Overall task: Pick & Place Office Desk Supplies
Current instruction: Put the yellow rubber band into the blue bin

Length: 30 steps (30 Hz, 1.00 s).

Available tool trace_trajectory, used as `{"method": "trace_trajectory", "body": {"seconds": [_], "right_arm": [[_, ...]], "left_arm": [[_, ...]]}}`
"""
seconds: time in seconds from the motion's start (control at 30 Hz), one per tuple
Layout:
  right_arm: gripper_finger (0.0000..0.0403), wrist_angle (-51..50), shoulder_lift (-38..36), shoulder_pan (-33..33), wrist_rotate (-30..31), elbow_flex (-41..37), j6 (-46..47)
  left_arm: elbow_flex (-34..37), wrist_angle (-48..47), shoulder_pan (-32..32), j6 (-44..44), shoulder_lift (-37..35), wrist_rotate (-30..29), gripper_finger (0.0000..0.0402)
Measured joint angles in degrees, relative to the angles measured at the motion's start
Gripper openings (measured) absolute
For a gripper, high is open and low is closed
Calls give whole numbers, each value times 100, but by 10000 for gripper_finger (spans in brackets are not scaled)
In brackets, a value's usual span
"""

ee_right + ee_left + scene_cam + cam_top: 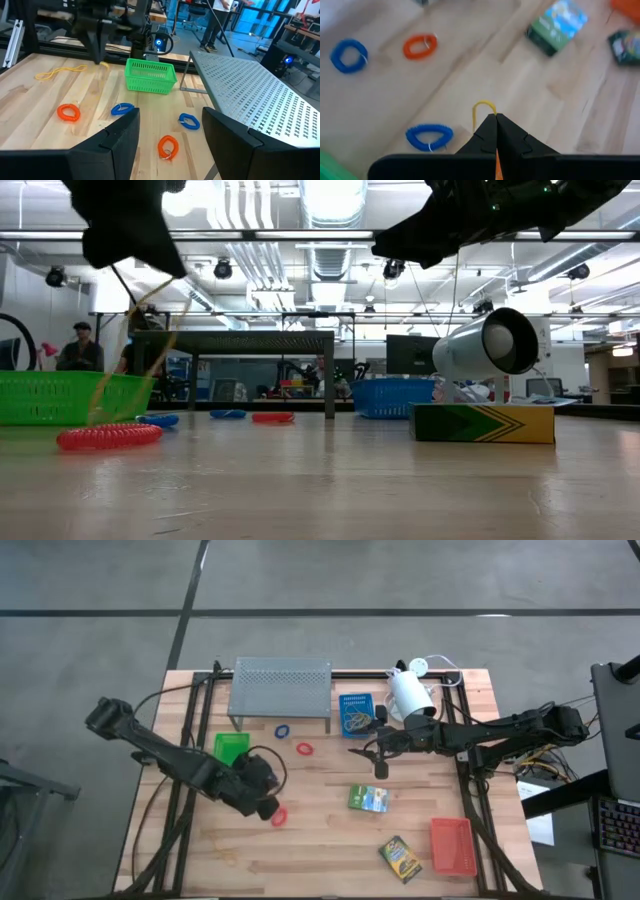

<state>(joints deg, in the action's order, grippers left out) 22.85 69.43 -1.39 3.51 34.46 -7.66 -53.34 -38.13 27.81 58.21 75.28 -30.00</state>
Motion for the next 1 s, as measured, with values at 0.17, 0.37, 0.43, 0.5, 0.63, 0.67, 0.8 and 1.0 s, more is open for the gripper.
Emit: {"method": "trace_trajectory", "body": {"seconds": [0.17,0.37,0.43,0.5,0.63,0.67,0.8,1.0], "right_arm": [[212,0,0,0,0,0,3],[212,0,0,0,1,0,14],[212,1,0,-1,2,0,6],[212,0,0,0,0,0,8],[212,2,0,0,2,0,2],[212,2,0,0,2,0,4],[212,2,0,-2,0,0,0],[212,2,0,0,0,0,9]], "left_arm": [[0,314,0,-445,-277,-372,2],[0,670,-104,-1027,-421,-688,2],[0,911,-192,-1219,-426,-688,2],[6,1256,-264,-1498,-421,-688,2],[11,1784,-429,-1949,-421,-686,2],[11,1859,-493,-2003,-421,-686,2],[11,1949,-787,-2111,-419,-661,2],[13,2163,-1260,-2393,-379,-478,2]]}}
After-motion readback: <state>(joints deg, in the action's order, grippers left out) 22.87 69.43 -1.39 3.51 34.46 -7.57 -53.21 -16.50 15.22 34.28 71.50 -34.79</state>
